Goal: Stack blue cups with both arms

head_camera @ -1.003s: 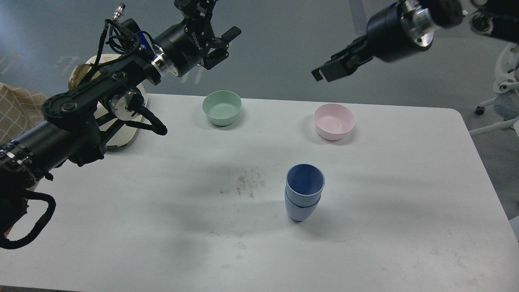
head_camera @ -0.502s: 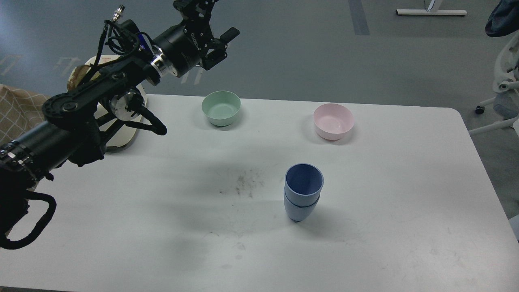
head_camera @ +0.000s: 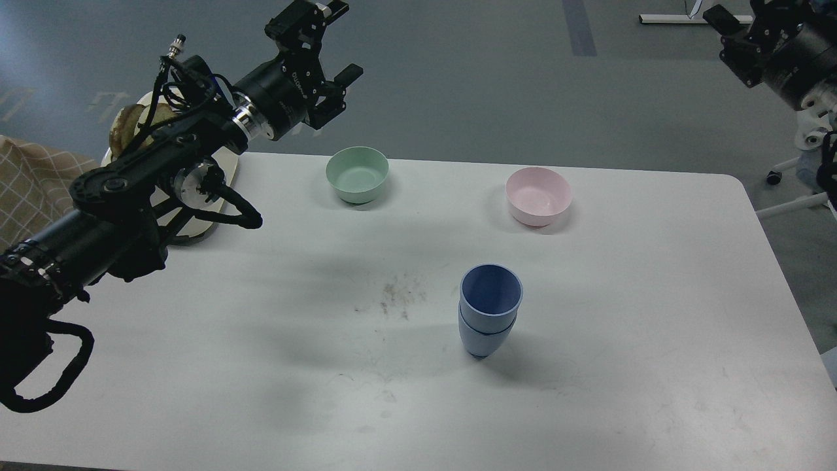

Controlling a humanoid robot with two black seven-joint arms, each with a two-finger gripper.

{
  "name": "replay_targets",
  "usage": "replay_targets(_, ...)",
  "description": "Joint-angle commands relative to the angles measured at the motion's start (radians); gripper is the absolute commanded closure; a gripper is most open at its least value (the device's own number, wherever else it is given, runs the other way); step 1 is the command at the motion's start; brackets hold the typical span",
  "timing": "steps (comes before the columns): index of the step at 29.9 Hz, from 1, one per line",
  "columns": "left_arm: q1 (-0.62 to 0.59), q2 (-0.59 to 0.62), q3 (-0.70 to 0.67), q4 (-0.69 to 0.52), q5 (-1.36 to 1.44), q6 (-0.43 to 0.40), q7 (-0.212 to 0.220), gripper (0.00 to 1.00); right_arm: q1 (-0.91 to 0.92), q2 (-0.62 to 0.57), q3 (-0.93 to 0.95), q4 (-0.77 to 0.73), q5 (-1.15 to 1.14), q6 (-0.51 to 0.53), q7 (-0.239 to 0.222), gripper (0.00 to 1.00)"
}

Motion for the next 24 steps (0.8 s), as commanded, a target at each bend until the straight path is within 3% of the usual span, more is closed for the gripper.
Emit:
replay_targets(1, 0.021, -0.001, -0.038, 0.001, -0.005, -0.001, -0.003, 0.02, -0.066, 0.102, 0.092, -0.068, 0.003, -0.001, 0.0, 0.0)
replay_targets(7, 0.085, -0.024, -0.155, 0.016, -0.013, -0.005, -0.006, 0.02, -0.107, 0.226, 0.187, -0.168, 0.056, 0.032, 0.0, 0.0)
replay_targets(14, 0.124, -0.067, -0.305, 0.04, -0.057, -0.007, -0.006, 0.02, -0.109, 0.275, 0.221, -0.257, 0.182, 0.23, 0.0, 0.0)
replay_targets(24, 0.121, -0.081, -0.299, 0.029, -0.057, -0.029, 0.009, 0.02, -0.113, 0.295, 0.295, -0.277, 0.205, 0.254, 0.0, 0.0)
